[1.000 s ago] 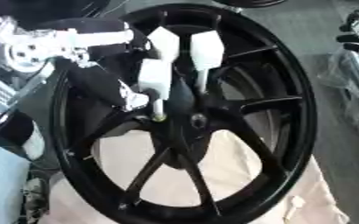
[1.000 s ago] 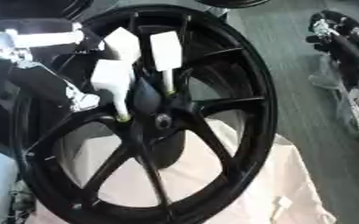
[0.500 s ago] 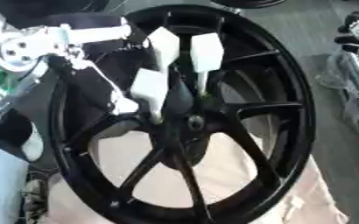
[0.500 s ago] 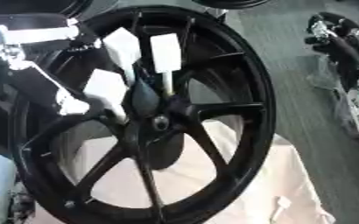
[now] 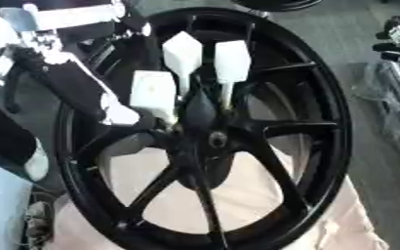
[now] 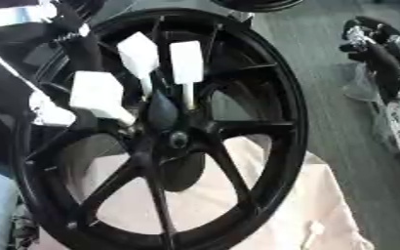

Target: Pull the pin out of the wheel hub.

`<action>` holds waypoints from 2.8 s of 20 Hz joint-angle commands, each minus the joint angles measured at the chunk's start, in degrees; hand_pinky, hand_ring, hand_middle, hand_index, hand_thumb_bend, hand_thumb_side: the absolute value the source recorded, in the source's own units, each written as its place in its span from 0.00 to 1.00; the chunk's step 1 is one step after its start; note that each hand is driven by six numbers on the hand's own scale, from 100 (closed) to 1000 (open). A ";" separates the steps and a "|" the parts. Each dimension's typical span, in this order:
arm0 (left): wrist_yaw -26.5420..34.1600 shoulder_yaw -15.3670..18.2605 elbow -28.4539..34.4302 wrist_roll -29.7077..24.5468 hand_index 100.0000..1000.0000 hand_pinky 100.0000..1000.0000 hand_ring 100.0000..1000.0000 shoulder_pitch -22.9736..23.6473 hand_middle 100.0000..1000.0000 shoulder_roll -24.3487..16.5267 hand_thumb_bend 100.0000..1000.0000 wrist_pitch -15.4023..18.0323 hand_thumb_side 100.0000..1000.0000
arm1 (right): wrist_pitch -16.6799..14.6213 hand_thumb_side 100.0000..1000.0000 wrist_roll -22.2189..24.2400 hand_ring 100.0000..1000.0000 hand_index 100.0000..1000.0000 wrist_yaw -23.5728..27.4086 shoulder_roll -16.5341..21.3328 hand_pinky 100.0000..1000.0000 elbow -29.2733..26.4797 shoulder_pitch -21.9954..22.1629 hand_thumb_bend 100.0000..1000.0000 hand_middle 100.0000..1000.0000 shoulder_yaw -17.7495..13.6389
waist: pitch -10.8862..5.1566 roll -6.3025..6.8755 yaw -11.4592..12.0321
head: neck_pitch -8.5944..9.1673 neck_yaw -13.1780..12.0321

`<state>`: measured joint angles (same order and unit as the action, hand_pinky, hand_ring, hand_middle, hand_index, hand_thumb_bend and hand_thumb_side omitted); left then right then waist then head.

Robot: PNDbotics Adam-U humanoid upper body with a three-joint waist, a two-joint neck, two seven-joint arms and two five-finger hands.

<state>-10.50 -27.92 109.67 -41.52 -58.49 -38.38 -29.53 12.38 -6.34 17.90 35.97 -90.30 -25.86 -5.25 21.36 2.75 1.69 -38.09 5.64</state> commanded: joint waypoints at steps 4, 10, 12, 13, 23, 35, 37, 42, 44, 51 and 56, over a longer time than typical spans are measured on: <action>0.87 2.47 2.15 -2.28 0.28 0.65 0.46 -0.77 0.31 -2.05 0.51 -2.61 0.00 | -0.17 0.49 0.09 0.75 0.90 -0.20 1.34 0.87 -0.52 -0.48 0.06 0.70 -0.53 | -0.95 -0.28 0.18 | 0.67 0.05; 5.68 6.44 4.80 0.09 0.28 0.65 0.46 0.58 0.31 -5.81 0.48 -1.85 0.00 | -0.24 0.49 0.05 0.75 0.90 -0.13 1.80 0.87 -0.60 -0.40 0.05 0.70 -0.67 | -1.29 0.02 0.61 | 0.43 0.78; 8.43 9.47 4.89 3.03 0.28 0.65 0.46 2.61 0.31 -9.04 0.47 -0.13 0.00 | -0.26 0.49 -0.14 0.75 0.90 -0.01 2.11 0.87 -0.59 -0.17 0.05 0.70 -0.87 | -1.59 0.19 0.98 | 0.26 1.56; 9.89 11.06 4.91 4.85 0.28 0.65 0.46 3.94 0.31 -10.83 0.47 0.79 0.00 | -0.27 0.49 -0.26 0.75 0.90 0.05 2.27 0.87 -0.57 -0.05 0.05 0.70 -0.98 | -1.75 0.28 1.20 | 0.17 1.96; 21.42 29.59 4.86 27.65 0.27 0.65 0.46 29.01 0.30 -24.09 0.41 3.19 0.00 | -0.66 0.48 -1.57 0.75 0.90 1.16 3.27 0.87 -0.75 1.04 0.05 0.70 -2.17 | -3.02 -0.18 2.69 | 0.43 3.83; 15.09 44.61 -9.41 47.03 0.89 0.88 0.84 49.52 0.78 -13.39 0.47 3.61 0.85 | -1.62 0.48 -3.66 0.75 0.90 2.61 3.95 0.87 -1.02 2.35 0.05 0.70 -4.10 | -2.95 -1.78 3.12 | 0.79 4.14; 12.89 44.82 -10.17 47.18 0.89 0.87 0.83 49.50 0.78 -12.52 0.51 3.52 0.88 | -1.68 0.48 -3.75 0.75 0.90 2.77 3.91 0.87 -1.03 2.36 0.05 0.70 -4.17 | -3.03 -1.99 3.12 | 0.76 4.02; 14.58 44.95 -10.01 48.39 0.85 0.84 0.79 48.94 0.74 -11.18 0.31 3.98 0.73 | -1.76 0.48 -3.85 0.75 0.90 2.94 3.76 0.87 -1.05 2.49 0.04 0.70 -4.30 | -3.04 -2.12 2.89 | 0.76 3.77; 19.58 45.51 -9.40 51.57 0.77 0.76 0.71 48.62 0.63 -10.09 0.04 5.91 0.59 | -1.79 0.48 -3.84 0.75 0.90 2.95 3.69 0.87 -1.07 2.56 0.04 0.70 -4.36 | -3.01 -2.13 2.79 | 0.64 3.67; 39.98 44.03 -2.04 68.00 0.75 0.77 0.71 47.47 0.63 -3.61 0.00 27.95 0.64 | -1.91 0.48 -3.90 0.75 0.90 3.29 3.32 0.87 -1.56 1.86 0.04 0.70 -4.45 | -2.96 -2.32 2.08 | 0.60 2.73; 41.15 42.67 -1.02 68.11 0.80 0.79 0.74 46.51 0.70 1.97 0.11 32.15 0.68 | -2.04 0.48 -4.07 0.75 0.90 3.39 2.95 0.87 -2.04 1.44 0.04 0.70 -4.47 | -2.82 -2.54 1.33 | 0.77 2.07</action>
<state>30.29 14.62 107.42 26.55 -11.54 -36.09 1.51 10.48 -10.19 20.98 37.55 -91.05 -23.69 -8.83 19.73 0.15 3.05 -38.09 7.97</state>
